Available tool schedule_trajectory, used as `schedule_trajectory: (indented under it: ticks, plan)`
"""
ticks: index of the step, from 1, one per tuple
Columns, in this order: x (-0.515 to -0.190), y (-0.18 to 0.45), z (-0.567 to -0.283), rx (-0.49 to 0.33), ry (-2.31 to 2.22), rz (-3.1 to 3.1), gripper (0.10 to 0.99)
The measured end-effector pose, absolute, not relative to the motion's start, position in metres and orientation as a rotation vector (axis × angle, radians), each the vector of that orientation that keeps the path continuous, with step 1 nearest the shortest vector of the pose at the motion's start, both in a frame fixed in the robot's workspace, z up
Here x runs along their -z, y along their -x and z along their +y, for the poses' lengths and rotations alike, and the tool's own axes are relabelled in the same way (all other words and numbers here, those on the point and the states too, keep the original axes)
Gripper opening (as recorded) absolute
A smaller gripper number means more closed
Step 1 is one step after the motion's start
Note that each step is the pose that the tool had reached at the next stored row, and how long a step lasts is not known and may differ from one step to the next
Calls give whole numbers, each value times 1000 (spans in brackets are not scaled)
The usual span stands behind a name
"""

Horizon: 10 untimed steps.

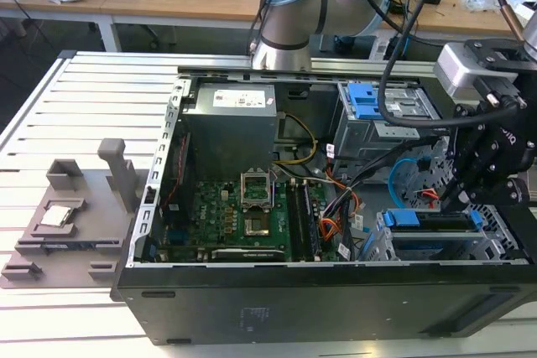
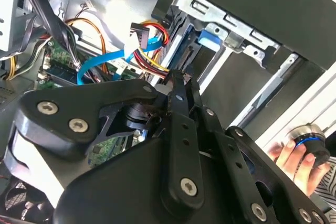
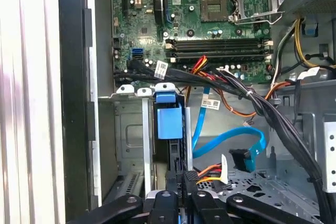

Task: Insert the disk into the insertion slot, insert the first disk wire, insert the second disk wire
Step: 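Insert the first disk wire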

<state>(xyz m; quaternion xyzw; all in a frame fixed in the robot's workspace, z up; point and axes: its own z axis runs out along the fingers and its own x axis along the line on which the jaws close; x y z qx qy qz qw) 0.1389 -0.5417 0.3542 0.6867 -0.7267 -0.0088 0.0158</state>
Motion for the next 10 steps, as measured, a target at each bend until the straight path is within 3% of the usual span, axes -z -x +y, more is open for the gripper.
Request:
schedule_trajectory:
  ticks: [10]
  plan:
    - [-347, -142, -540, 27, -2136, -2260, 165]
